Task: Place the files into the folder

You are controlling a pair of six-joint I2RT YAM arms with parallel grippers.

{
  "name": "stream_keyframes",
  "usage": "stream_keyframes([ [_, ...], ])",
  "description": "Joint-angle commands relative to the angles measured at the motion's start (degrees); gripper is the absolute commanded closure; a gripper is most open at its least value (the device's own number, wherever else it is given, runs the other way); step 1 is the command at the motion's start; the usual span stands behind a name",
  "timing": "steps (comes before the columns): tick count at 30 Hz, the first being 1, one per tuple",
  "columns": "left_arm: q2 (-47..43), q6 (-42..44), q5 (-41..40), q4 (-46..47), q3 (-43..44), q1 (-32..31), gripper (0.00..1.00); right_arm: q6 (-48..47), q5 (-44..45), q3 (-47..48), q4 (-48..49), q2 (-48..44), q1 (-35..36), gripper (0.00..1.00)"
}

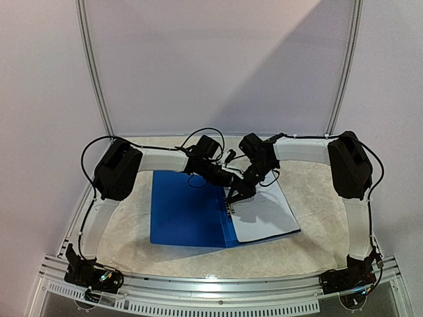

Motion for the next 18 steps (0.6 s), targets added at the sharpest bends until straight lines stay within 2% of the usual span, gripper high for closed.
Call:
stream_keyframes([
  [1, 1.8, 0.6, 0.1, -2.9, 0.6, 0.9, 0.56, 0.3, -1.1, 0.8, 0.7, 1.1, 0.4, 0.86],
  [5, 1.8, 0.8, 0.1, -3.0, 0.6, 0.9, 0.56, 0.5, -1.1, 1.0, 0.8, 1.4, 0.4, 0.92],
  [12, 2.2, 0.8, 0.2, -3.0, 0.8, 0.9, 0.56, 0.3, -0.8, 1.3, 0.9, 1.6, 0.4, 0.93],
  [18, 2.2, 0.9, 0.3, -3.2, 0.8, 0.9, 0.56, -1.3, -0.8, 1.6, -0.3, 1.8, 0.6, 1.00],
])
